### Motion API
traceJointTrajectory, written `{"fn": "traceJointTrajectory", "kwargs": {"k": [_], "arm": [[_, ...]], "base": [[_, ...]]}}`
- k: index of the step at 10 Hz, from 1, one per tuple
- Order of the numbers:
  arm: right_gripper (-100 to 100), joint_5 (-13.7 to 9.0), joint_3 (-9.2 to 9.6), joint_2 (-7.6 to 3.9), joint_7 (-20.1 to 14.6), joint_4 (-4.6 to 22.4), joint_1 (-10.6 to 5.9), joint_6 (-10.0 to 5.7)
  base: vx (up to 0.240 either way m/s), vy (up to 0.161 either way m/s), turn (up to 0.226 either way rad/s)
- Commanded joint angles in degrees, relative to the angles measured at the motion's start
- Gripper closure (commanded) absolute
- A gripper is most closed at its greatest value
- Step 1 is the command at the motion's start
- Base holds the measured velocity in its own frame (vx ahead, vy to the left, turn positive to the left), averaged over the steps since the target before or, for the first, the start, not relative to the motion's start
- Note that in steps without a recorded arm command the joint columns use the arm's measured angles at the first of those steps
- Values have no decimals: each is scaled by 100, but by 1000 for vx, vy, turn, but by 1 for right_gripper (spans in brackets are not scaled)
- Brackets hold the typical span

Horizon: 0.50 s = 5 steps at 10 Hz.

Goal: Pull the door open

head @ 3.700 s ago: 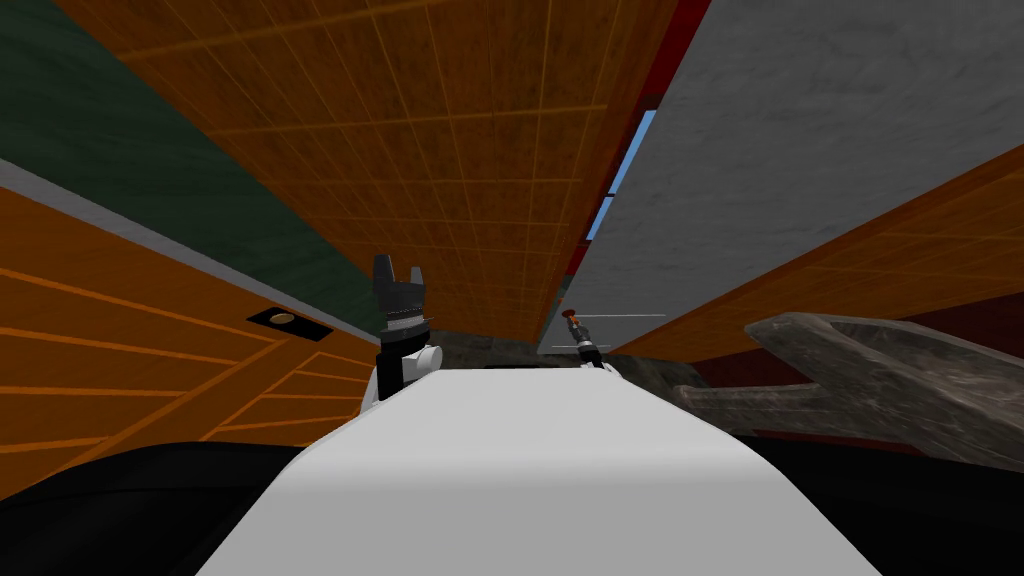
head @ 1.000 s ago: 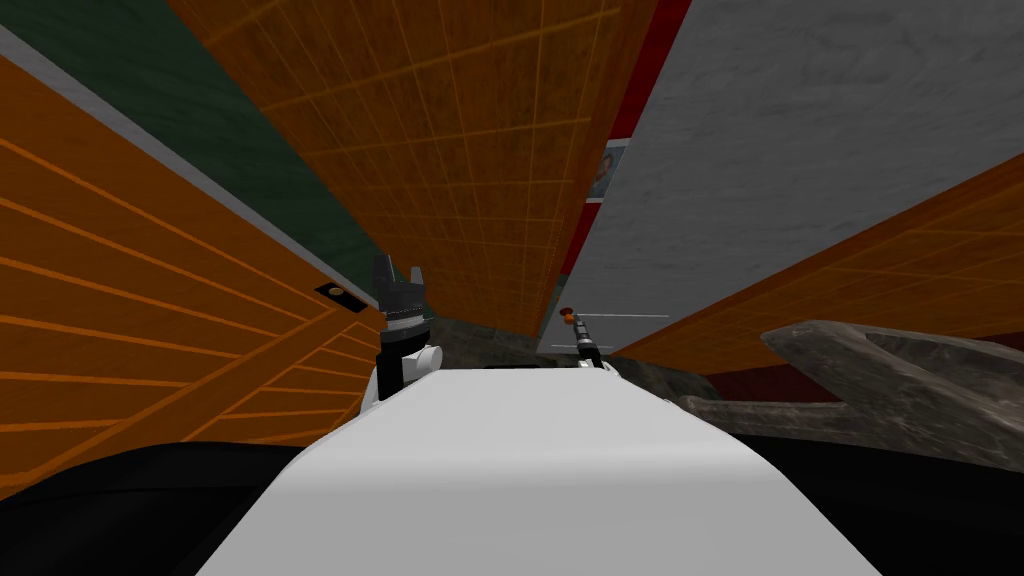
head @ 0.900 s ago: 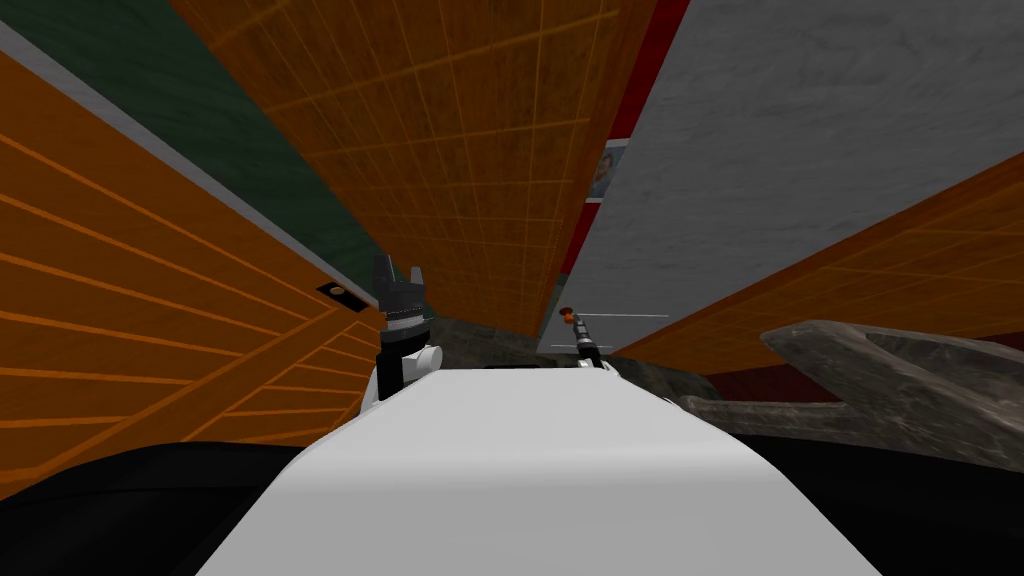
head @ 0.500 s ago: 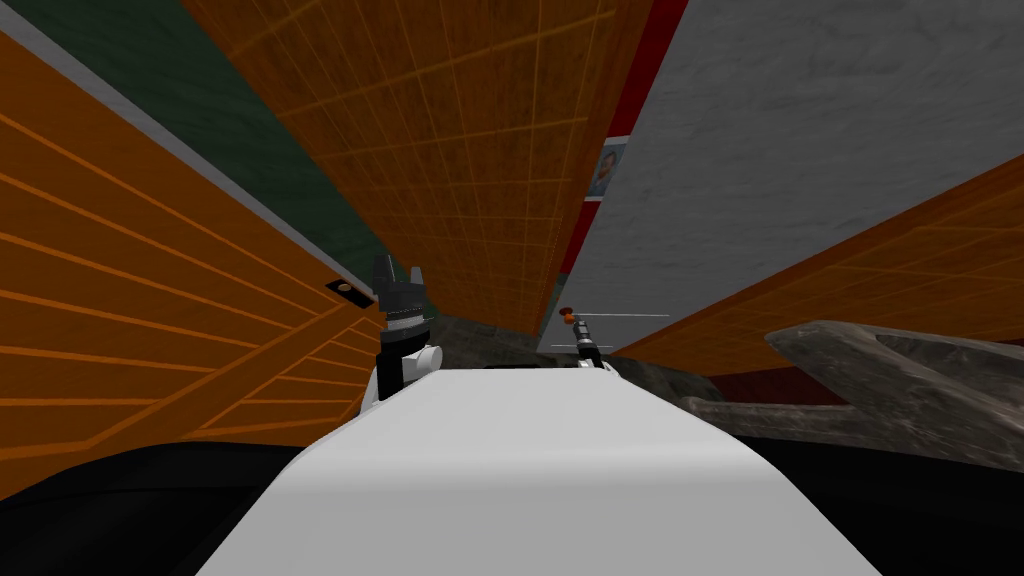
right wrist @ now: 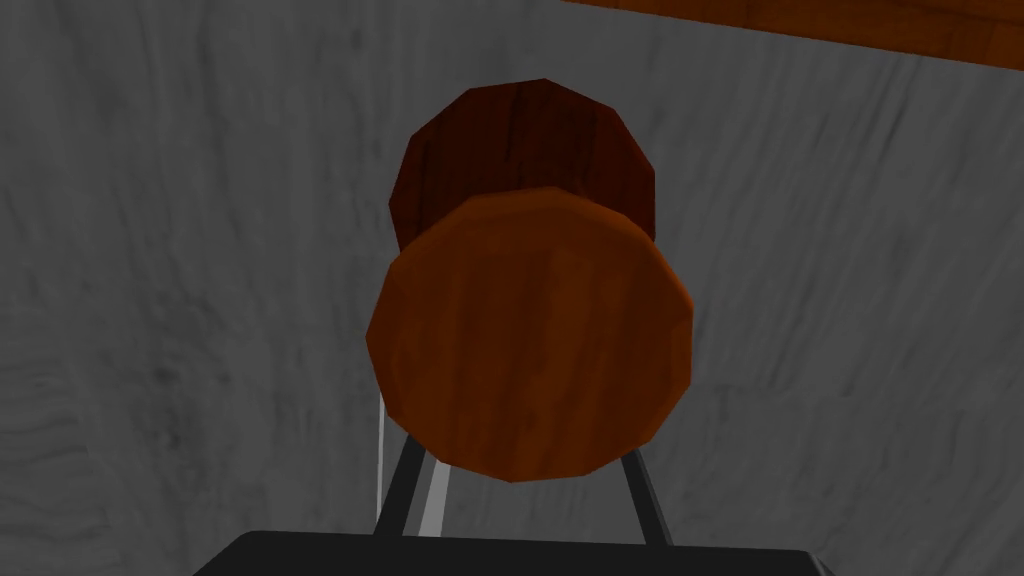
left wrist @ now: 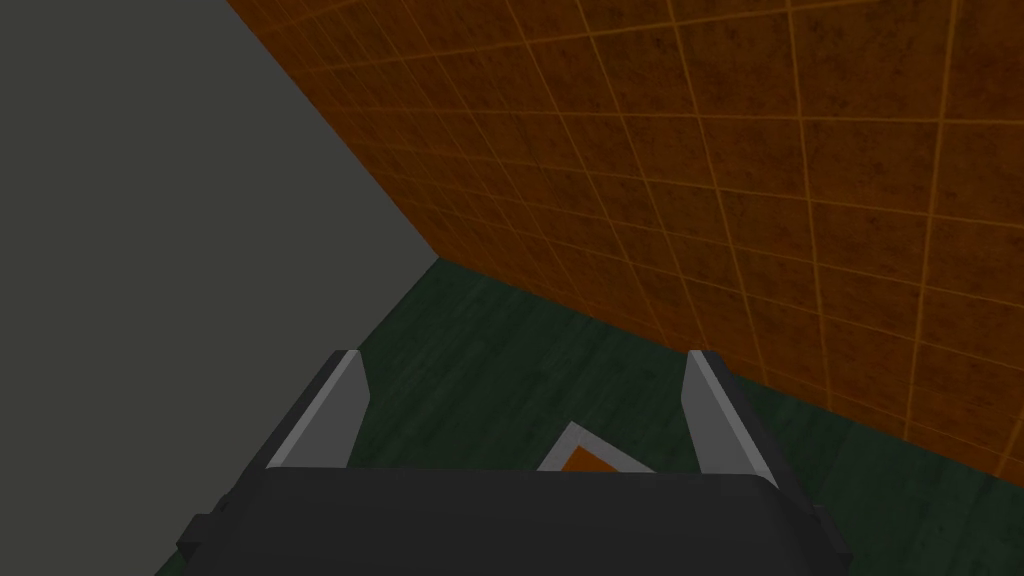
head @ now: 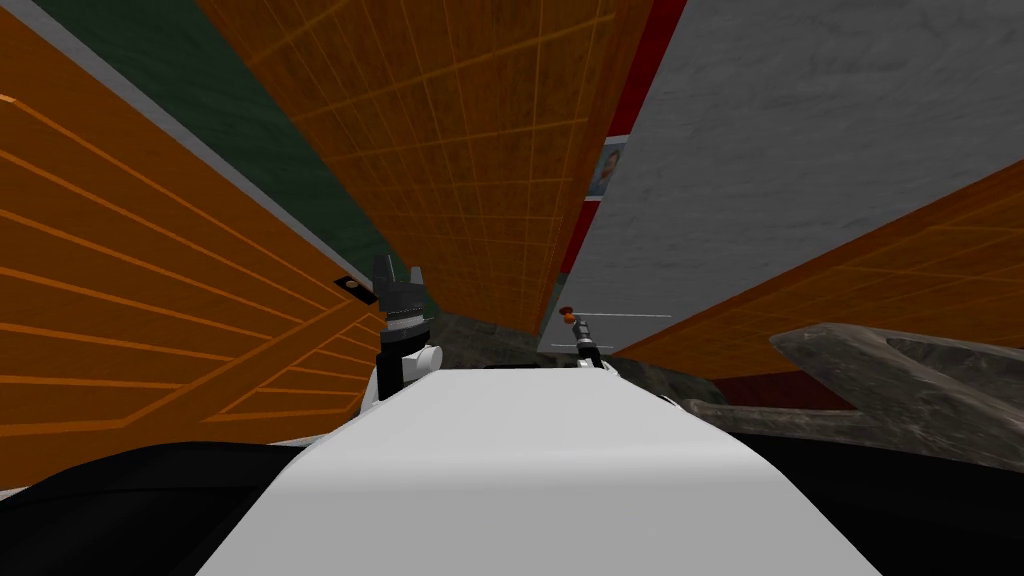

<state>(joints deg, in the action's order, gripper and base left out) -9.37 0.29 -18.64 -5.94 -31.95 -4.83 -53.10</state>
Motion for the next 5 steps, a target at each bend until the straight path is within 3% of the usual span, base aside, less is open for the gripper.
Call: {"fn": "traceJointTrajectory", "kwargs": {"k": [1, 2, 5], "arm": [[100, 39, 89, 151, 20, -228, 74, 92], [100, 39, 89, 151, 20, -228, 74, 92], [100, -110, 152, 154, -446, -229, 54, 114]], "base": [[-6, 0, -34], [1, -3, -21], [-31, -17, 58]]}}
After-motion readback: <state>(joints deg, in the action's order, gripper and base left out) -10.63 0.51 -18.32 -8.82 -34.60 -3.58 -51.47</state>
